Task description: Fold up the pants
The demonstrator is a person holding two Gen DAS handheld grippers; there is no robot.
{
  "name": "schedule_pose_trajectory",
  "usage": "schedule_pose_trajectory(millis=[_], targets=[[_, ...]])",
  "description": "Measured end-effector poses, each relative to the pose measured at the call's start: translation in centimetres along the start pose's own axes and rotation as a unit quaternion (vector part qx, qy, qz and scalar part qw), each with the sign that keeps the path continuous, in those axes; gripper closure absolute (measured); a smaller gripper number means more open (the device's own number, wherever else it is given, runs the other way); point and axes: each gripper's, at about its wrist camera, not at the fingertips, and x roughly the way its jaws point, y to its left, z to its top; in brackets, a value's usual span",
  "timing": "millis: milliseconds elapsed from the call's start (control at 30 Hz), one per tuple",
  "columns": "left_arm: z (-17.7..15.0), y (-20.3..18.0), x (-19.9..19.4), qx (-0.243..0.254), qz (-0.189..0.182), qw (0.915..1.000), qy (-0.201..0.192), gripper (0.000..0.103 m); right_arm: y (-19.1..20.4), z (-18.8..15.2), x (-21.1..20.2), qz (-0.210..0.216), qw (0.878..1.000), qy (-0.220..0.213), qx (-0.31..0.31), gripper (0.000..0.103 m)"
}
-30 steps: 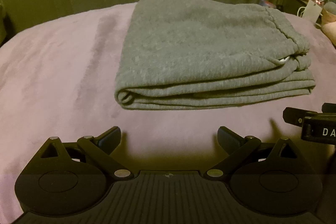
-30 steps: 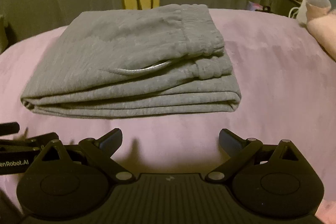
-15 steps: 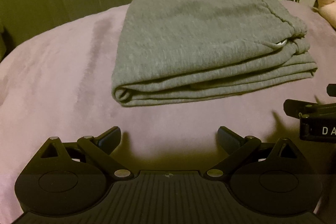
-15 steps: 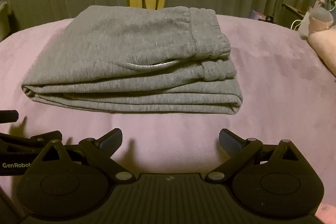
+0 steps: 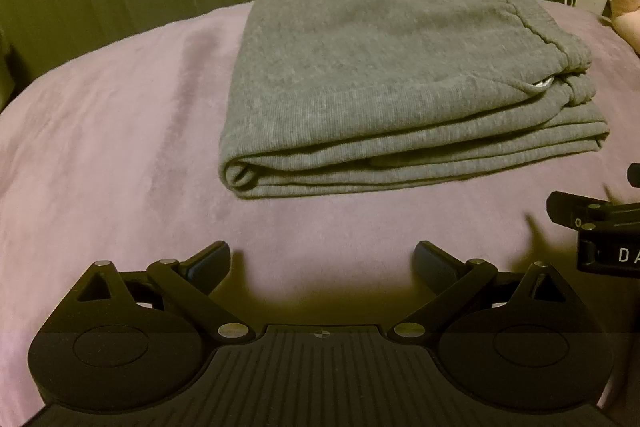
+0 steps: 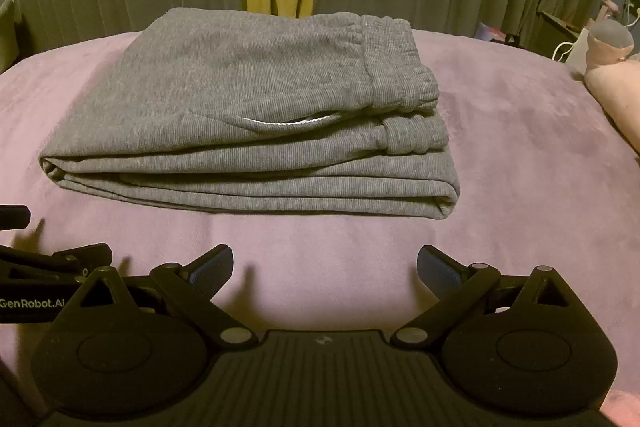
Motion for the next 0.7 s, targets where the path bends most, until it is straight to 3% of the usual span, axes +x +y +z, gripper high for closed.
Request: schedule_pose_trajectory(millis=[700], targets=[[0.05, -0.04, 0.31, -0.006, -0.005, 0.9999, 0.007, 0.002, -0.13, -0.08, 0.08, 0.000, 1.000, 0.002, 0.005, 0.004]])
